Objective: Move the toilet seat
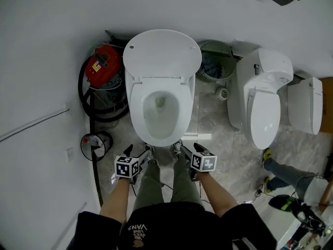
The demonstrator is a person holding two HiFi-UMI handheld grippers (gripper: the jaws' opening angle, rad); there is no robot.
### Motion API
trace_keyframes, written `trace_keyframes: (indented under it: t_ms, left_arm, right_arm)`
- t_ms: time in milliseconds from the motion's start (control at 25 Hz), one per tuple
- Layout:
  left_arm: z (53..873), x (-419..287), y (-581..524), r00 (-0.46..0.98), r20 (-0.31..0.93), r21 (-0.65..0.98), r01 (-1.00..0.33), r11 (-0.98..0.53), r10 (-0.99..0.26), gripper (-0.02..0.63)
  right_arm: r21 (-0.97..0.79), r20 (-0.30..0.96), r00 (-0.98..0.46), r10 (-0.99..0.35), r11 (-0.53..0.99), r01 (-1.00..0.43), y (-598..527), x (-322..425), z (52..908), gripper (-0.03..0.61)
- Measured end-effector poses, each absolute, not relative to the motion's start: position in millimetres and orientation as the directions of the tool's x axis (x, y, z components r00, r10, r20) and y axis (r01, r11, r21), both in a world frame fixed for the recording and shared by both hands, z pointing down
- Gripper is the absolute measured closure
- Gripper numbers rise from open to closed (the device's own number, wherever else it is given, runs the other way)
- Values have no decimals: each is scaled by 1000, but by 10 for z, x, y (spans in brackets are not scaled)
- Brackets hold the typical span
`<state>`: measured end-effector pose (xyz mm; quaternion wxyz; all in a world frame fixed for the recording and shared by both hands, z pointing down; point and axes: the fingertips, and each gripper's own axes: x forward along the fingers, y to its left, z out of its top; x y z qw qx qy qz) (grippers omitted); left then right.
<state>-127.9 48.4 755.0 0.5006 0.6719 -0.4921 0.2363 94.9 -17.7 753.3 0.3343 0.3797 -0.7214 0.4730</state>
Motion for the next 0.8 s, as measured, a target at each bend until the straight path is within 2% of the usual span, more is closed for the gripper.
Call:
trace_keyframes:
  t_ms: [360, 560, 800]
  left_arm:
    - [8273, -1479, 511, 423, 833, 482, -871, 93, -358, 244]
    - [8664, -1518, 531, 441, 837, 505, -850, 147, -325, 244]
    - [8972, -1560, 435, 457, 817, 549, -802, 234, -351, 243]
  right_arm:
    - [-414, 878, -443, -184, 174, -893, 91, 834, 8304, 270]
    - [-452, 874, -449, -187, 26, -891, 122, 877, 8776, 270]
    - [-534, 834, -496, -241, -127, -836, 47, 828, 9057, 265]
